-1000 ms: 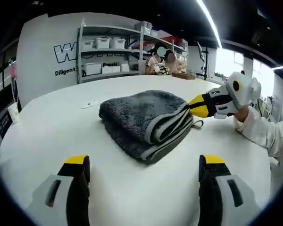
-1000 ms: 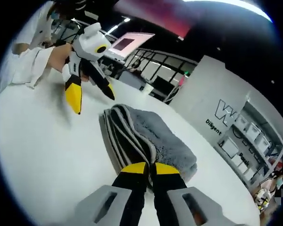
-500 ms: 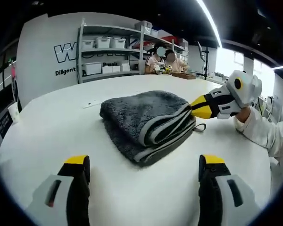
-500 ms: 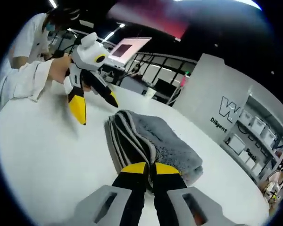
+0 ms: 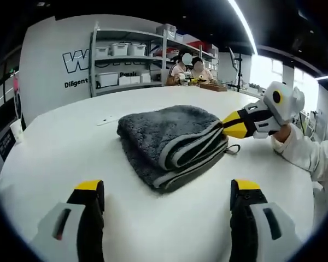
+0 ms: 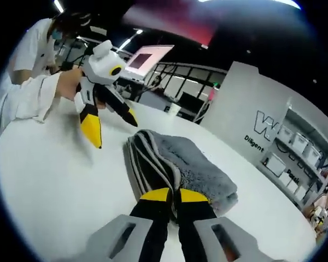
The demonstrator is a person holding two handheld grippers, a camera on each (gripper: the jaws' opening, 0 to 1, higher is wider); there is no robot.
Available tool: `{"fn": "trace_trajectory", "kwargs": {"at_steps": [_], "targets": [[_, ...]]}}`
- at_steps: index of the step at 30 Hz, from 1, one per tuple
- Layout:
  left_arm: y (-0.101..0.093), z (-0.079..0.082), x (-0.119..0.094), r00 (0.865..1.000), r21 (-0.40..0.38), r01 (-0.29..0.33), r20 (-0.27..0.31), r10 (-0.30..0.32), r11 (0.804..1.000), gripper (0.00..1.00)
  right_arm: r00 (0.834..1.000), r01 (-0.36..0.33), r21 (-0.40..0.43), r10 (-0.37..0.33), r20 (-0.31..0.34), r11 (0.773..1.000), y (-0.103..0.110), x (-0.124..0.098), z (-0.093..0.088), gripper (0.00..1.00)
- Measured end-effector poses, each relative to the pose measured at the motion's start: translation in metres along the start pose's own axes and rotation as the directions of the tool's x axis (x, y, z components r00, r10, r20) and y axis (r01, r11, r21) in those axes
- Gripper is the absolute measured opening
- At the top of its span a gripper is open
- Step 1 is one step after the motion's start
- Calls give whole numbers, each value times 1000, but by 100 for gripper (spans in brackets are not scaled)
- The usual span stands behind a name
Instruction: Open the folded towel by lifting each exposed corner and separating the folded layers until the towel lies flat within the target outline without major curled edges
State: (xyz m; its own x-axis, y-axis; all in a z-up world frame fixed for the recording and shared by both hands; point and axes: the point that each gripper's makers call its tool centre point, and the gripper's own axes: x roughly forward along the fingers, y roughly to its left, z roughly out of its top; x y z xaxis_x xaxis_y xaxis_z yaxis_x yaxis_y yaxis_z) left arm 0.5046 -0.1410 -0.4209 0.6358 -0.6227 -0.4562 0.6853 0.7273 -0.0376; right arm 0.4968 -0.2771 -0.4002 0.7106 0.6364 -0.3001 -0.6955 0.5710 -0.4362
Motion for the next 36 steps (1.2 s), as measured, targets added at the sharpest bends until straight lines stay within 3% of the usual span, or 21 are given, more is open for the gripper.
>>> {"fn": "trace_trajectory", "kwargs": {"at_steps": [18, 36], "targets": [[2, -1, -1, 1000, 4, -4, -8, 4, 1000, 94, 999, -44, 107, 43, 20, 993, 10, -2, 9, 0], [1, -2, 1, 1000, 4, -1, -13, 1, 1000, 94, 996, -19, 147, 5, 90, 989, -1, -9, 23, 0]]}}
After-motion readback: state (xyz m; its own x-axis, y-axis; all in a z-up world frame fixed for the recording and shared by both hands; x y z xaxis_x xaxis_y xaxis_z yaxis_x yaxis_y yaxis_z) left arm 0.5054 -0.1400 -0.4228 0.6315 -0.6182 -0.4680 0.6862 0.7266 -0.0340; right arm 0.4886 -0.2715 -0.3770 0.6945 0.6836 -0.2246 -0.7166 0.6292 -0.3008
